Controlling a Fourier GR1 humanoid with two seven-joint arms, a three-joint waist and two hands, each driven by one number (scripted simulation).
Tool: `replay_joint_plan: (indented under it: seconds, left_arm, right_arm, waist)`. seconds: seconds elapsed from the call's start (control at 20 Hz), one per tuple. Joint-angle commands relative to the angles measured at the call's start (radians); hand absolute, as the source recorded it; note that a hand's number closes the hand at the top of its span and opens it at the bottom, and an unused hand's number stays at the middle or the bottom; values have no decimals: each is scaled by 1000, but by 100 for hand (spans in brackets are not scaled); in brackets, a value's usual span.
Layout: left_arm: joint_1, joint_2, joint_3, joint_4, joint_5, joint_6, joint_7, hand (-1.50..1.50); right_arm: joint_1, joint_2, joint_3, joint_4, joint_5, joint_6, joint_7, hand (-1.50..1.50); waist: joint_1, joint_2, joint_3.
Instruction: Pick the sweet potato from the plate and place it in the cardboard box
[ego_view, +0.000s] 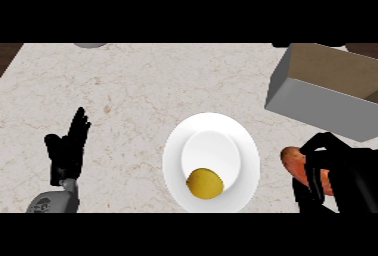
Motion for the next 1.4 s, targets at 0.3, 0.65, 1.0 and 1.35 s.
replay_joint_plan:
  seconds: [0.3, 0.65, 1.0, 1.35]
  left_arm:
    - [30, -11, -12, -14, -1, -18, -19, 0]
    - [-54, 26, 30, 57, 7, -42, -14, 0]
    - [-27, -14, 13, 52, -4, -26, -31, 0]
    - [-14, 4, 20, 19, -1, -42, -23, 0]
  right_arm:
    - [-175, 26, -476, 56, -262, 72, -186, 150]
    - [-264, -33, -615, 455, -302, -45, -421, 150]
    - [-276, -88, -622, 830, -212, -254, -732, 150]
    - [-400, -107, -675, 1213, -180, -361, -787, -150]
  waist:
    - [14, 3, 1]
    - [22, 8, 1]
    - [26, 9, 1]
    - [32, 9, 1]
